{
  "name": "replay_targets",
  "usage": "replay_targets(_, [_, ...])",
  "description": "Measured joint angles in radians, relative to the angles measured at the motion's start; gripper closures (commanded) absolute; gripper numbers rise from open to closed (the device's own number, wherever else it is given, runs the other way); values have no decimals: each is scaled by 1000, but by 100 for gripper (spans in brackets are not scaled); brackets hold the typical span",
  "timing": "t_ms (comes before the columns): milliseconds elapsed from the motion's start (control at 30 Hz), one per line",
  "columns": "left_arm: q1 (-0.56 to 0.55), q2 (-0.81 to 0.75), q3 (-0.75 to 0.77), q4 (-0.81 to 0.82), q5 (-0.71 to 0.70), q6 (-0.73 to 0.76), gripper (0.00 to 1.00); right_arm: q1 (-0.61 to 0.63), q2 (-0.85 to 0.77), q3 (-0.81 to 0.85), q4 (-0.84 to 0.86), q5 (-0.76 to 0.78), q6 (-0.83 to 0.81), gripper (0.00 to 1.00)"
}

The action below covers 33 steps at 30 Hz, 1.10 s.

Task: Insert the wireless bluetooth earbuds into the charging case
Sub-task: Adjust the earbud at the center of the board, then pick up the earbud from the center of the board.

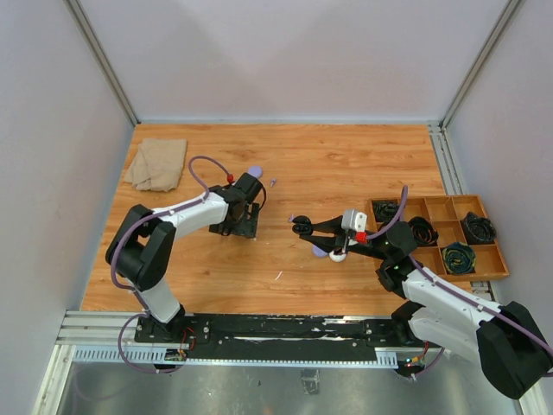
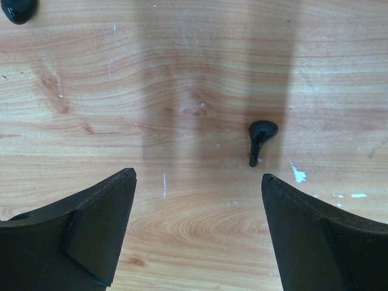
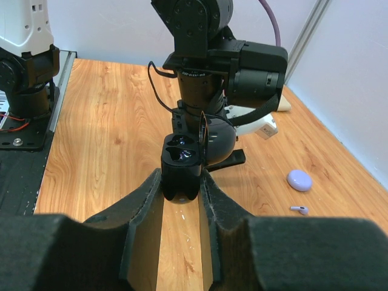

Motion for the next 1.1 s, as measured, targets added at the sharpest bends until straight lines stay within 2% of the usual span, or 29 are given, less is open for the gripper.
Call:
replay_targets(233, [0, -20, 76, -12, 58, -13, 17, 0, -2, 0, -13, 0, 0, 94])
replay_targets(433, [0, 34, 156, -20, 92, -22, 38, 0, -6, 0, -27, 0, 0, 94])
replay_targets(700, [0, 116, 186, -56, 101, -23, 54, 0, -7, 0, -44, 1, -1, 94])
replay_targets(1100, [0, 185, 213, -60, 108, -14, 65, 0, -7, 1, -50, 1, -1, 94])
